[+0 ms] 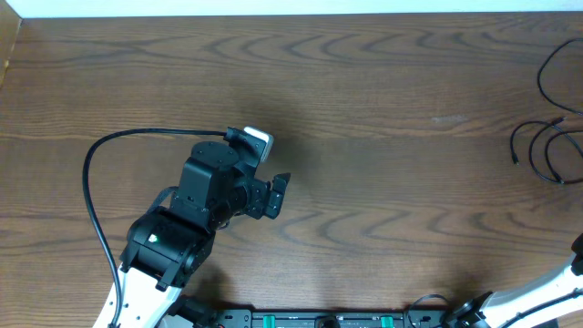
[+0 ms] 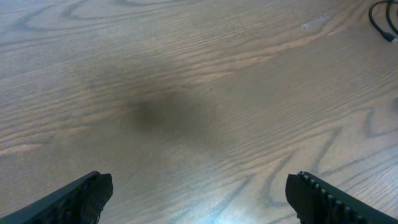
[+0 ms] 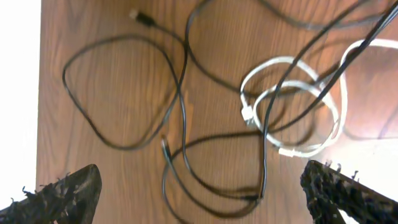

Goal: Untangle cables

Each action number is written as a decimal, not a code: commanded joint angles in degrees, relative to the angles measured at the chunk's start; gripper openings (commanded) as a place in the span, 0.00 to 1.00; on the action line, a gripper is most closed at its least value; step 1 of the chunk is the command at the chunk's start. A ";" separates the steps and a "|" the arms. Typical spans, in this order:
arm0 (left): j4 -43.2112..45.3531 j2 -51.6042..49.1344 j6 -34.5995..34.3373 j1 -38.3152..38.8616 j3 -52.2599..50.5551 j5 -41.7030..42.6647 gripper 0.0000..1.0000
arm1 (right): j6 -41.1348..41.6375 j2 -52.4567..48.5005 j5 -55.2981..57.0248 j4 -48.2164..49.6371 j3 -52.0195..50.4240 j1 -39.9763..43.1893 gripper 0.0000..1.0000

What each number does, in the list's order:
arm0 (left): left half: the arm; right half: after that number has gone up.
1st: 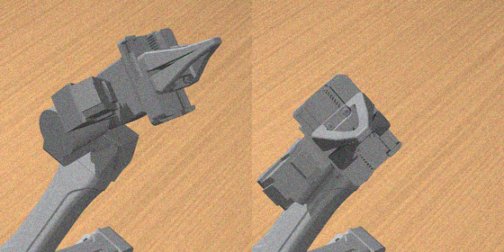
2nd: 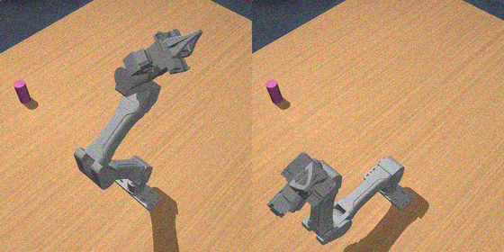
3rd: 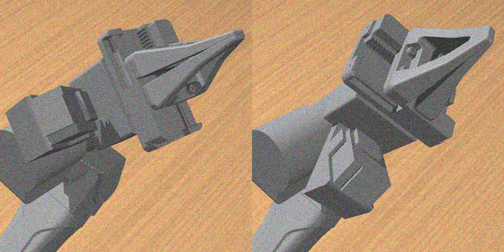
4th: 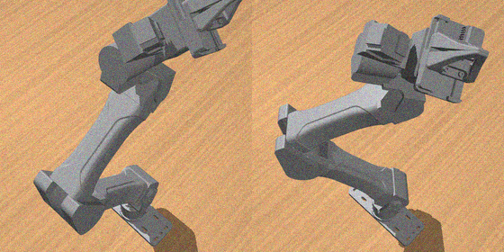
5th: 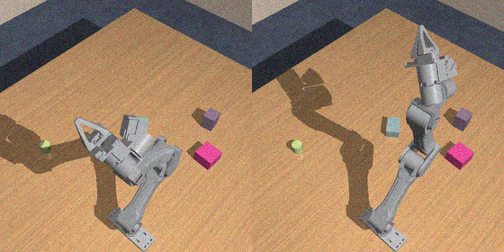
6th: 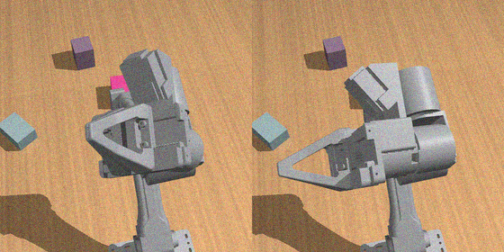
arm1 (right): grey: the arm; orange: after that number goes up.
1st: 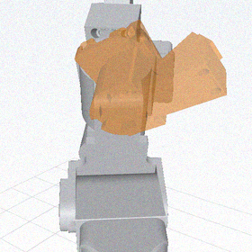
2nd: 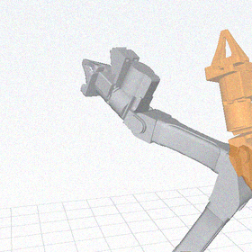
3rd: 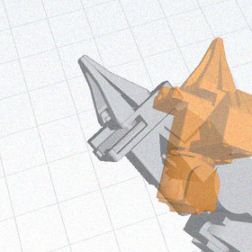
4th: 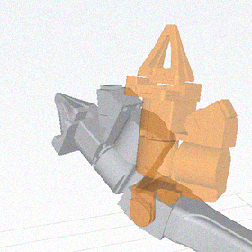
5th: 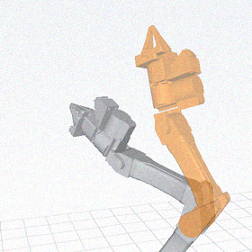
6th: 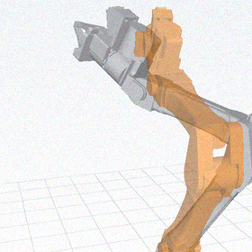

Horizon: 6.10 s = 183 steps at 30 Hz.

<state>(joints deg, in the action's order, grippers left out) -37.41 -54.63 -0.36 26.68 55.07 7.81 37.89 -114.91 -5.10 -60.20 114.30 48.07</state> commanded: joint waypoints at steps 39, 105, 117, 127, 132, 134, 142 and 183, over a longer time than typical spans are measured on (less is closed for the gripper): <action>-18.86 36.92 -18.03 -0.26 1.09 -20.52 0.95 | -49.48 43.21 -27.39 -33.18 0.11 -46.88 0.97; -20.87 37.11 -16.39 -0.26 1.05 -21.40 0.96 | -29.38 114.38 -2.58 63.63 -109.15 -43.58 0.99; -20.87 37.11 -15.78 -0.26 1.05 -21.40 0.96 | -28.02 114.38 4.96 49.77 -110.90 -43.63 0.99; -20.87 37.11 -14.88 -0.26 1.05 -21.40 0.96 | -25.92 113.96 4.74 48.65 -110.90 -43.63 0.99; -21.29 37.11 -14.71 -0.26 1.05 -21.40 0.96 | -25.92 113.90 4.76 48.74 -110.90 -43.60 0.99; -21.29 37.11 -14.71 -0.26 1.05 -21.40 0.96 | -25.92 113.90 4.76 48.74 -110.90 -43.60 0.99; -21.03 37.11 -14.73 -0.26 1.05 -21.44 0.96 | -25.94 114.14 4.76 48.76 -110.90 -43.82 0.99; 12.26 38.27 -27.63 -0.24 -28.41 -12.55 0.96 | -25.92 114.60 4.76 48.78 -110.90 -49.90 0.99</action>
<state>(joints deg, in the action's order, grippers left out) -25.67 -16.75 -26.83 26.68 28.27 -5.85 11.55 -0.69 -0.45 -11.42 3.66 -1.48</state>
